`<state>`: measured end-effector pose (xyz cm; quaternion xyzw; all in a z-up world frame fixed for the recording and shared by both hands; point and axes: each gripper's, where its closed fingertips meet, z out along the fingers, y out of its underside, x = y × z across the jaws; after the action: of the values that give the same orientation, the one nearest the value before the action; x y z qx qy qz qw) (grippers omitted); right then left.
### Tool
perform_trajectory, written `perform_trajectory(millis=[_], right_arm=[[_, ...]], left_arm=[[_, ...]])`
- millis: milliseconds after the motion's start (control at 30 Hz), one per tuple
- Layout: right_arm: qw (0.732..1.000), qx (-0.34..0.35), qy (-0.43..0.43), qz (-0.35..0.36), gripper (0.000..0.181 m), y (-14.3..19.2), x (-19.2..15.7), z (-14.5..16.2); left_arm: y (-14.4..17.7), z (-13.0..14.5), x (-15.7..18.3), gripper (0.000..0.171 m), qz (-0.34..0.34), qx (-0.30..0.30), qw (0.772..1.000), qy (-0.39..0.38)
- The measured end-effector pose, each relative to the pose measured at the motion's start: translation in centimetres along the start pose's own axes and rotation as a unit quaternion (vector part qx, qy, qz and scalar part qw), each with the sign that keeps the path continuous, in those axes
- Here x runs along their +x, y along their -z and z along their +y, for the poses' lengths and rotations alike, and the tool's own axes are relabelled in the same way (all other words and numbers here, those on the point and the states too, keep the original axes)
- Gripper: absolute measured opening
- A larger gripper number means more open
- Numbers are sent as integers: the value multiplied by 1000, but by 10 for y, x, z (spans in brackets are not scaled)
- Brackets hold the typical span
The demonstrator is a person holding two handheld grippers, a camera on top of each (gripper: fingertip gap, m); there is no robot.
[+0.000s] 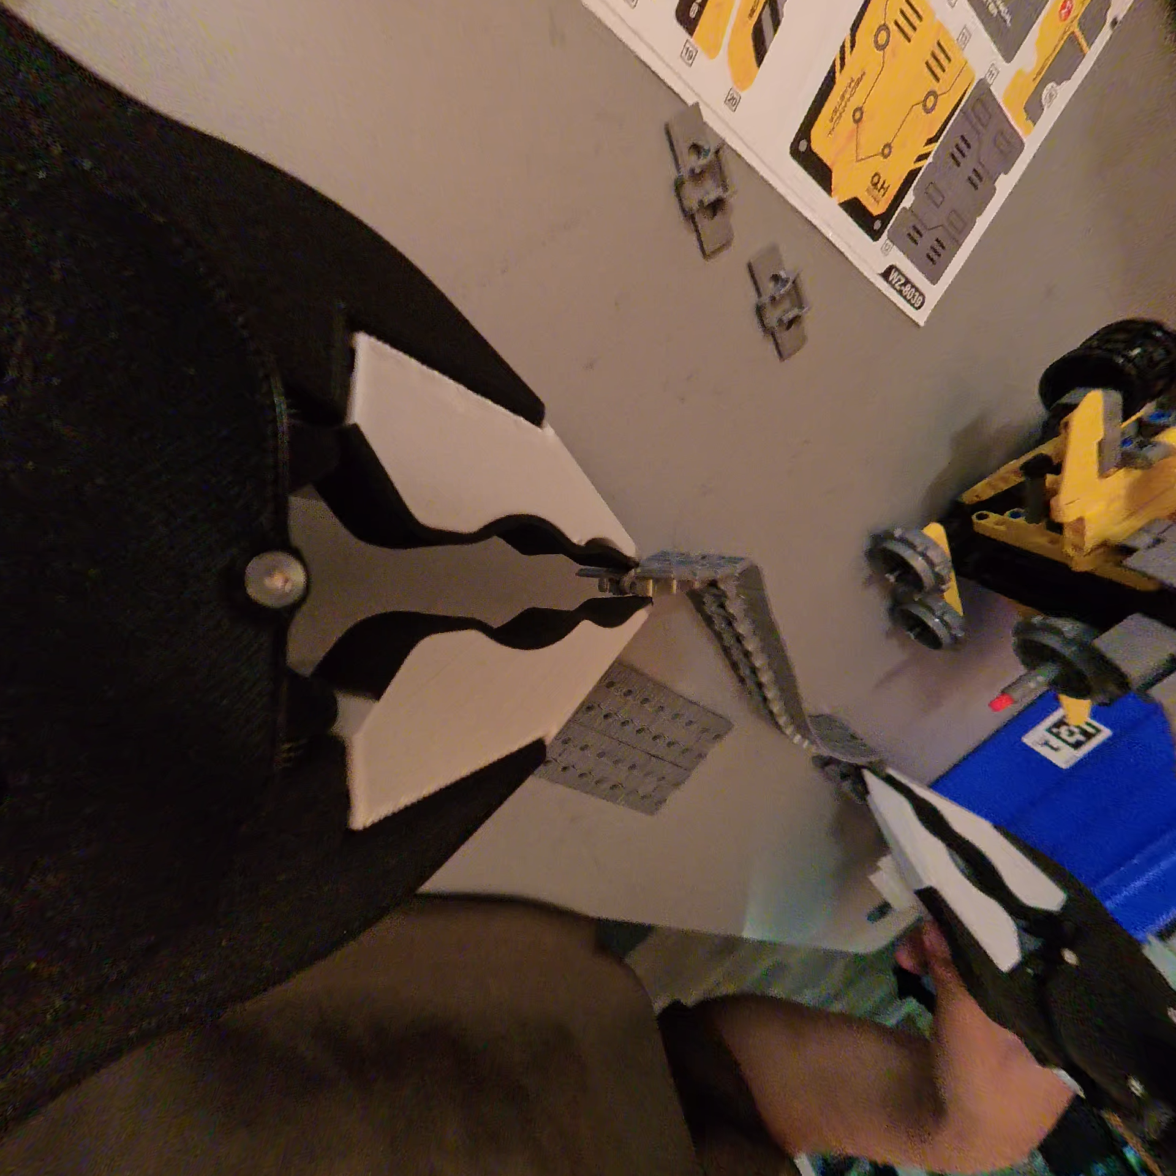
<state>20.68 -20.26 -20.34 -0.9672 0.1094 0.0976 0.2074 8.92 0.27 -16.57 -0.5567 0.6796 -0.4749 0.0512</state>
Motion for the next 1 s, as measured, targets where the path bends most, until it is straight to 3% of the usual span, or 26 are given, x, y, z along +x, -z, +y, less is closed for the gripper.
perform_trajectory(millis=[133, 300, 400, 533, 633, 767, 900, 1000], right_arm=[[997, -67, 17, -26, 5, 4, 3, 10], [991, -121, 26, -53, 6, 4, 8, 10], [989, -144, 31, -16, 6, -2, 23, 6], [980, -178, 57, 64, 21, -10, 44, 11], [980, -134, 72, 132, 26, -4, 53, 2], [977, -24, 97, 191, 34, 15, 44, -16], [978, 95, 145, 116, 24, 3, -11, -33], [972, 124, 168, 106, 20, -16, -26, -34]], left_arm=[[4, -10, -4, 6, 50, -24, 998, 32], [-3, -8, -20, 6, 48, -82, 994, 55], [-14, -5, -28, 6, 59, -110, 989, 82], [-24, -6, -32, 5, 51, -120, 988, 81], [-26, -9, -34, 5, 43, -115, 990, 76], [-28, -11, -34, 5, 50, -104, 990, 83], [-32, -11, -37, 5, 55, -97, 990, 90], [-32, -11, -37, 5, 56, -91, 990, 95]])
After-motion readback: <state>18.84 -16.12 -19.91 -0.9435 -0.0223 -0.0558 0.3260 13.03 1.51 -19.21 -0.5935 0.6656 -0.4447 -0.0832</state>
